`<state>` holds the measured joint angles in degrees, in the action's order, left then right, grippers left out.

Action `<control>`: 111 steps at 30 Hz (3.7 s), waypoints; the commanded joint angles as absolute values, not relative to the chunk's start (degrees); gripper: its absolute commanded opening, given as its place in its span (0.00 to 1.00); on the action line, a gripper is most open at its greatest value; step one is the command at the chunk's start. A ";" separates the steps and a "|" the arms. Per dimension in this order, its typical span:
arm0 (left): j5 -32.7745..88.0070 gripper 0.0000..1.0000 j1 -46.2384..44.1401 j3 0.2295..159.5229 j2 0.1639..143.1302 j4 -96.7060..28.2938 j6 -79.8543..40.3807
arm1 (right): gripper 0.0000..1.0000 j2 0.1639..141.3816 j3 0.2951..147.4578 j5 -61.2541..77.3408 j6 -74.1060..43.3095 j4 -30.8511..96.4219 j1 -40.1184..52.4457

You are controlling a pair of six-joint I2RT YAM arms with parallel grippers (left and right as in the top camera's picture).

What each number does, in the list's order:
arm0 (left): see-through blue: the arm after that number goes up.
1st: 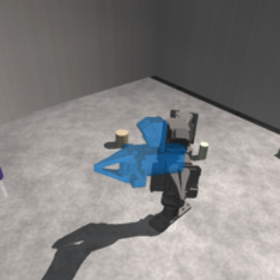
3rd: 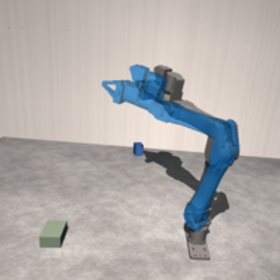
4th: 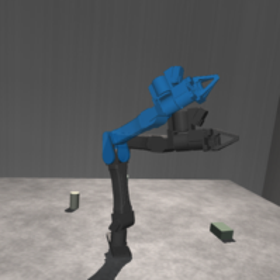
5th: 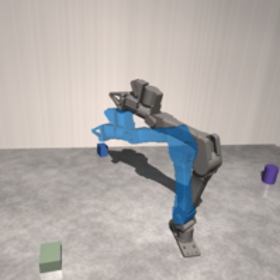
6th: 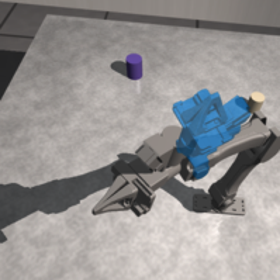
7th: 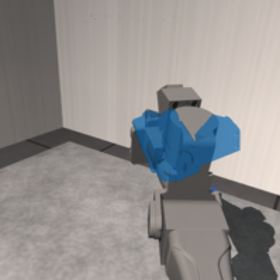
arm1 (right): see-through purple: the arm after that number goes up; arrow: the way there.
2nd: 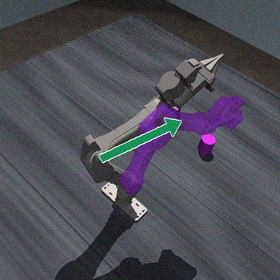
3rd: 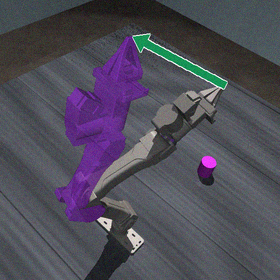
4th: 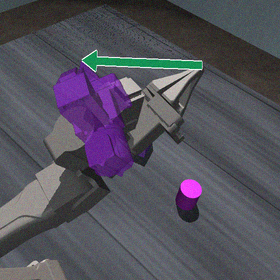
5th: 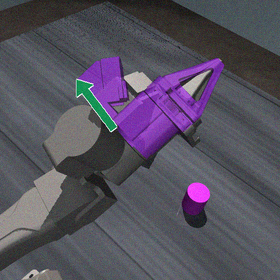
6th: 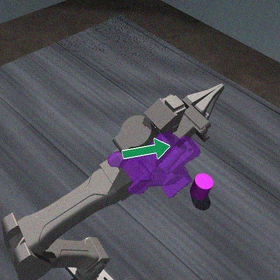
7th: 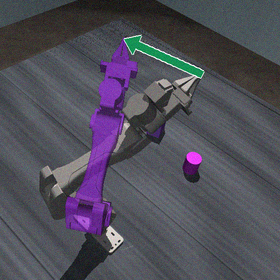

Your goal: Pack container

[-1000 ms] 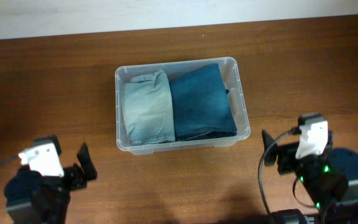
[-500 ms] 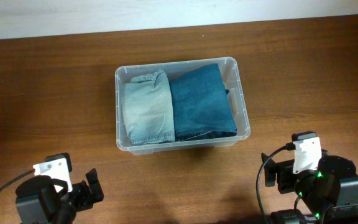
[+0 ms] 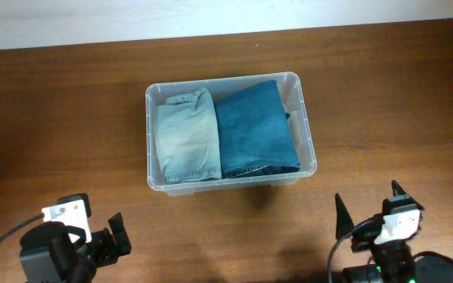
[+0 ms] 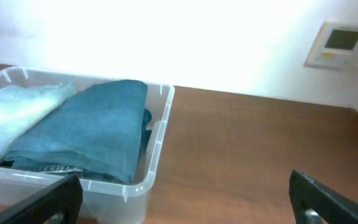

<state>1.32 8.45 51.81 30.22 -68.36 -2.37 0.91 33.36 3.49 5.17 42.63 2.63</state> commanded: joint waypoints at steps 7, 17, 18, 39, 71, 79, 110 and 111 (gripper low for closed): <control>1.91 0.99 8.54 51.53 29.93 -68.38 -2.28 | 0.98 0.21 11.75 7.03 5.80 10.90 2.98; 1.91 0.99 8.54 51.53 29.93 -68.38 -2.28 | 0.98 0.21 0.32 1.67 5.76 -2.39 2.98; 1.91 0.99 8.54 51.53 29.93 -68.38 -2.28 | 0.98 0.21 0.32 1.67 5.76 -0.82 2.98; 1.91 0.99 8.54 51.53 29.93 -68.38 -2.28 | 0.98 0.73 0.32 1.65 5.76 4.34 2.98; 12.93 1.00 8.51 6.22 4.19 -2.04 -2.31 | 0.99 0.73 0.32 1.65 5.76 4.34 2.98; 7.60 0.99 8.10 0.51 2.90 6.92 -2.09 | 0.98 0.73 0.32 1.63 5.76 4.34 2.98; 0.58 0.99 0.43 0.51 0.30 -4.67 -2.07 | 0.99 0.73 0.32 1.63 5.76 4.34 2.98; 0.58 0.99 0.43 0.51 0.30 -4.67 -2.07 | 0.98 0.73 0.32 1.65 5.76 4.34 2.98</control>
